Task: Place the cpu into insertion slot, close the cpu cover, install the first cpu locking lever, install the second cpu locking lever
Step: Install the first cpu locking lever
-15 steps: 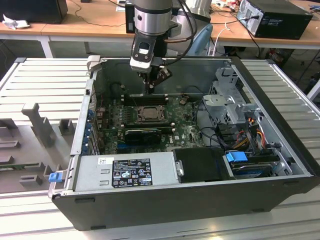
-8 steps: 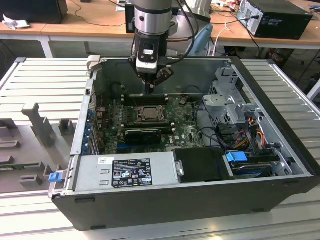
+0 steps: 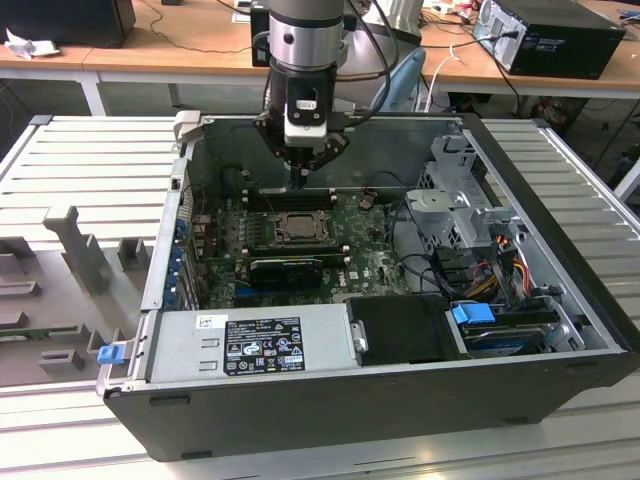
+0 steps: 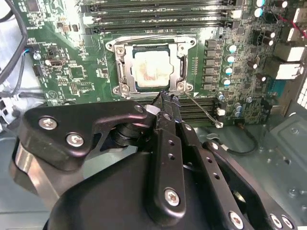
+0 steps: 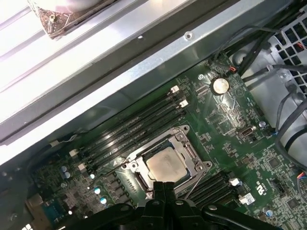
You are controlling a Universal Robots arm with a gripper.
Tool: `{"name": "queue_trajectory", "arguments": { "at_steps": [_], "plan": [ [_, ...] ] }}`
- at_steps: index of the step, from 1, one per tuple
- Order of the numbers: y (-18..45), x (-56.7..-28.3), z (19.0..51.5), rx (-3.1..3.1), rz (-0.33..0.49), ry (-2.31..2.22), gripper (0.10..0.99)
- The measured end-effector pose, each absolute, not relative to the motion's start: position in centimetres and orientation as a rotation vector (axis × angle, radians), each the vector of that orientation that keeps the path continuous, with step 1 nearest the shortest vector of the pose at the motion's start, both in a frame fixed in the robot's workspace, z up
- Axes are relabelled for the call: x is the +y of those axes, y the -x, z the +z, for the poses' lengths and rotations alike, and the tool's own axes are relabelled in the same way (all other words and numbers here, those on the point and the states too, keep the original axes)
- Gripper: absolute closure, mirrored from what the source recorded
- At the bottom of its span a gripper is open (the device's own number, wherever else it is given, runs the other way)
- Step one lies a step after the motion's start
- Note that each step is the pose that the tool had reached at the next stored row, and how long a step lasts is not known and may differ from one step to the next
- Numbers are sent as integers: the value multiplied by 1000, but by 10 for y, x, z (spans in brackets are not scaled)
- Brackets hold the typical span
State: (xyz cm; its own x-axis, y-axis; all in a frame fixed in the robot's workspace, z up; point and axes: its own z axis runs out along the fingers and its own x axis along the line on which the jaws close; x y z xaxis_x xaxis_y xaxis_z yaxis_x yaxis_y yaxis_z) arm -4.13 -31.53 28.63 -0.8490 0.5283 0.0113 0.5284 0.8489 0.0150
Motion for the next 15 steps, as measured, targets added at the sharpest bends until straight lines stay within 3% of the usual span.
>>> {"name": "queue_trajectory", "arguments": {
  "at_steps": [15],
  "plan": [
    [41,-315,286,-3065,-27,654,980]
  ]
}}
